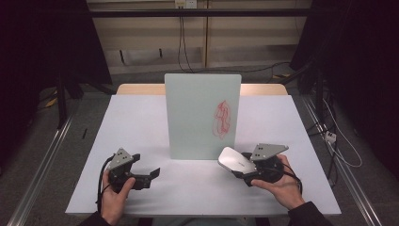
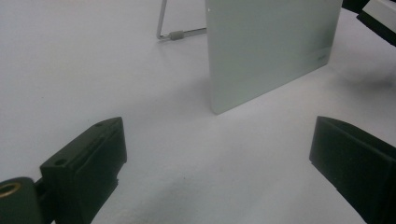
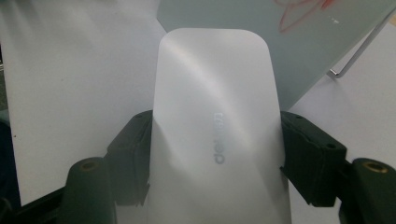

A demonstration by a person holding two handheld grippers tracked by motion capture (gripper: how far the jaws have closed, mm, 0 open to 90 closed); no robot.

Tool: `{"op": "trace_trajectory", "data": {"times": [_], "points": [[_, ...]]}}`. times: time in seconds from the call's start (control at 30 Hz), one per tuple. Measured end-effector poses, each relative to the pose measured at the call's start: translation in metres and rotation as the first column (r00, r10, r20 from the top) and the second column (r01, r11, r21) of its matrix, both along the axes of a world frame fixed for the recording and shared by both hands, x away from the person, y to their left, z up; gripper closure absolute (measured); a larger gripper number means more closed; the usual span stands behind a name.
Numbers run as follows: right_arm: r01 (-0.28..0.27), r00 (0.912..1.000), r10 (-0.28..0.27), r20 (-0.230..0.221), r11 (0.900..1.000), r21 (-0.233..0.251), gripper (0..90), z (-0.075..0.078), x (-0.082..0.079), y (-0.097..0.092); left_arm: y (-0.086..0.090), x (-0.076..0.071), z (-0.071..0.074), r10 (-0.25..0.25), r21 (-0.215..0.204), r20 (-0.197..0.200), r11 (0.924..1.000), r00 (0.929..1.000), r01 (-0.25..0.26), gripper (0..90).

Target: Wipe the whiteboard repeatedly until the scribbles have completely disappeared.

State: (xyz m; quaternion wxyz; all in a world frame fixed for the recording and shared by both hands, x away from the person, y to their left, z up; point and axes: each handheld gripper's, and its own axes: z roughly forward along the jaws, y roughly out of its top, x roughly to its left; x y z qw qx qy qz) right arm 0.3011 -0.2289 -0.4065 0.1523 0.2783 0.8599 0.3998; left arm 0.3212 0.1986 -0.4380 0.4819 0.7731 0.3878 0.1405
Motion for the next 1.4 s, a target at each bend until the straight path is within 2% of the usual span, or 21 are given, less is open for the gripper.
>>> {"op": "trace_trajectory", "data": {"times": [0.27, 0.3, 0.33, 0.4, 0.43, 0.47, 0.63, 0.77, 0.93, 1.07, 1.1, 1.17, 1.2, 1.27, 1.3, 1.4], "points": [[0.023, 0.9973, -0.024, 0.069, 0.9996, 0.018, 31.4, 0.005, -0.005, 0.000, -0.003, 0.000, 0.000, -0.010, 0.009, 0.001, 0.9999, 1.0000, 0.010, 4.0], [0.025, 0.9933, -0.028, 0.112, 0.9993, 0.026, 31.4, 0.007, -0.006, 0.000, -0.003, 0.000, 0.000, -0.009, 0.009, 0.000, 0.9999, 1.0000, 0.009, 4.0], [0.031, 0.9901, -0.033, 0.136, 0.9993, 0.019, 31.4, 0.008, -0.007, 0.000, -0.003, 0.000, 0.000, -0.011, 0.008, 0.001, 0.9999, 0.9999, 0.011, 4.0], [0.041, 0.9848, -0.043, 0.168, 0.9991, 0.013, 31.4, 0.009, -0.008, 0.001, -0.002, 0.000, 0.000, -0.011, 0.008, 0.001, 0.9999, 0.9999, 0.011, 4.0], [0.041, 0.9848, -0.043, 0.168, 0.9991, 0.013, 31.4, 0.009, -0.008, 0.001, -0.002, 0.000, 0.000, -0.008, 0.008, -0.001, 0.9999, 1.0000, 0.008, 4.0], [0.050, 0.9768, -0.050, 0.208, 0.9987, 0.001, 31.4, 0.009, -0.008, 0.003, -0.002, 0.000, 0.000, -0.007, 0.007, -0.002, 0.9999, 1.0000, 0.007, 4.0], [0.064, 0.9665, -0.059, 0.250, 0.9979, -0.010, 31.4, 0.010, -0.007, 0.007, -0.002, 0.000, 0.000, -0.011, 0.009, -0.002, 0.9999, 0.9999, 0.011, 4.0], [0.075, 0.9631, -0.072, 0.259, 0.9972, -0.002, 31.4, 0.011, -0.007, 0.008, -0.002, 0.000, 0.000, -0.011, 0.009, -0.004, 0.9999, 0.9999, 0.011, 4.0], [0.100, 0.9487, -0.094, 0.302, 0.9950, -0.005, 31.4, 0.018, -0.005, 0.010, -0.002, 0.001, 0.000, -0.014, -0.005, -0.011, 0.9999, 0.9998, 0.014, 4.0], [0.108, 0.9419, -0.101, 0.321, 0.9941, -0.005, 31.4, 0.021, -0.001, 0.013, -0.001, 0.001, 0.000, -0.012, -0.005, -0.009, 0.9999, 0.9999, 0.012, 4.0], [0.103, 0.9368, -0.093, 0.337, 0.9946, -0.011, 31.4, 0.022, 0.001, 0.017, -0.001, 0.001, 0.000, -0.014, -0.002, -0.008, 0.9999, 0.9999, 0.014, 4.0], [0.104, 0.9347, -0.095, 0.342, 0.9945, -0.009, 31.4, 0.022, 0.002, 0.019, -0.001, 0.000, 0.000, -0.015, -0.003, -0.009, 0.9999, 0.9998, 0.015, 4.0], [0.110, 0.9255, -0.095, 0.367, 0.9937, -0.020, 31.4, 0.023, 0.003, 0.023, -0.001, 0.001, 0.000, -0.016, -0.002, -0.008, 0.9999, 0.9998, 0.016, 4.0], [0.118, 0.9196, -0.101, 0.380, 0.9927, -0.023, 31.4, 0.025, 0.006, 0.026, -0.002, 0.001, 0.000, -0.016, -0.002, -0.011, 0.9999, 0.9998, 0.016, 4.0], [0.118, 0.9196, -0.101, 0.380, 0.9927, -0.023, 31.4, 0.025, 0.006, 0.026, -0.001, 0.001, 0.000, -0.017, 0.000, -0.010, 0.9999, 0.9998, 0.017, 4.0], [0.138, 0.9016, -0.117, 0.416, 0.9902, -0.020, 31.4, 0.031, 0.013, 0.029, -0.001, 0.001, 0.000, -0.018, -0.001, -0.008, 0.9998, 0.9998, 0.018, 4.0]]}}
